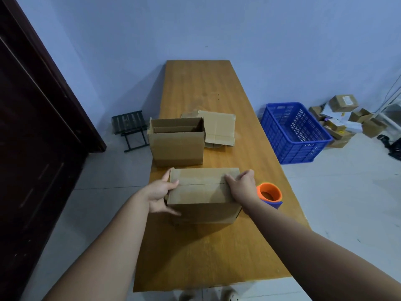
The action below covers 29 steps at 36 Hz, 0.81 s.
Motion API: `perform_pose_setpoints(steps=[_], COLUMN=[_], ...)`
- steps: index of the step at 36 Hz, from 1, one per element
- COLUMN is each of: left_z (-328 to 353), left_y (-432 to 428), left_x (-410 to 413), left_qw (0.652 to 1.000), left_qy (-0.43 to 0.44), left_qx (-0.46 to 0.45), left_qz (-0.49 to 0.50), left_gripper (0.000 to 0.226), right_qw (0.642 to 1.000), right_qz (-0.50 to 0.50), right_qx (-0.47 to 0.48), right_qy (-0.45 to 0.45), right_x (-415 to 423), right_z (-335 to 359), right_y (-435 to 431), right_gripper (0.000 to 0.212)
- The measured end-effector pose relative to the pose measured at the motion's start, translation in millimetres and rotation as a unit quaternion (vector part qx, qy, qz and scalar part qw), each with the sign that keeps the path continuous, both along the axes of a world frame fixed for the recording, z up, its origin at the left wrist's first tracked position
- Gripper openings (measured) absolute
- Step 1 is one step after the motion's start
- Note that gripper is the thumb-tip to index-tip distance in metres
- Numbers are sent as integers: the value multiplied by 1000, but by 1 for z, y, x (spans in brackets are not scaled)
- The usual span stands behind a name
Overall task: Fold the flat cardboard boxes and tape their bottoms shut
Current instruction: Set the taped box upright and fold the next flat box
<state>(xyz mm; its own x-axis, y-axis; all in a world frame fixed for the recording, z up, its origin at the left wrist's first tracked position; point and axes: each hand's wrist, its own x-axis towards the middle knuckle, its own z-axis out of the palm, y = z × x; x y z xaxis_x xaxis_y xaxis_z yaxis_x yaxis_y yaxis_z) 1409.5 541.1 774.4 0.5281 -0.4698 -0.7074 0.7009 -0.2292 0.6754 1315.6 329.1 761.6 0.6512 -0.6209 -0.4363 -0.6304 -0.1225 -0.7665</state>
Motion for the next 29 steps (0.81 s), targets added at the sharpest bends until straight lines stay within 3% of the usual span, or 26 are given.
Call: perform_pose_setpoints(steps=[4,7,12,18,20,23,26,29], left_z=[-4,-4,-15,-28,-27,-29,-33,-40], left_y=[10,16,32,47,43,27,16,17], left_x=[-5,-13,-25,-47,-55,-62,-59,-49], left_qw=[1000,998,986,969,972,959,915,894], left_qy=[-10,-42,-113,-99,-110,-159,-99,-51], left_qx=[-27,-52,-121,-190,-151,-37,2,20], left_qz=[-5,-1,15,122,143,231,391,444], left_gripper=[70,60,60,40,29,46,52,45], right_qw=[979,928,872,877,879,889,905,911], right_qz=[-58,-105,-102,13,26,25,39,50], right_qx=[182,339,464,465,462,446,413,404], right_qy=[67,115,120,121,117,104,99,64], right_x=[-3,-5,-19,-26,-26,-27,-28,-29], right_z=[15,20,7,11,9,8,4,-3], right_y=[1,-13,-21,-9,-7,1,14,25], right_gripper=[80,97,113,80,78,70,65,62])
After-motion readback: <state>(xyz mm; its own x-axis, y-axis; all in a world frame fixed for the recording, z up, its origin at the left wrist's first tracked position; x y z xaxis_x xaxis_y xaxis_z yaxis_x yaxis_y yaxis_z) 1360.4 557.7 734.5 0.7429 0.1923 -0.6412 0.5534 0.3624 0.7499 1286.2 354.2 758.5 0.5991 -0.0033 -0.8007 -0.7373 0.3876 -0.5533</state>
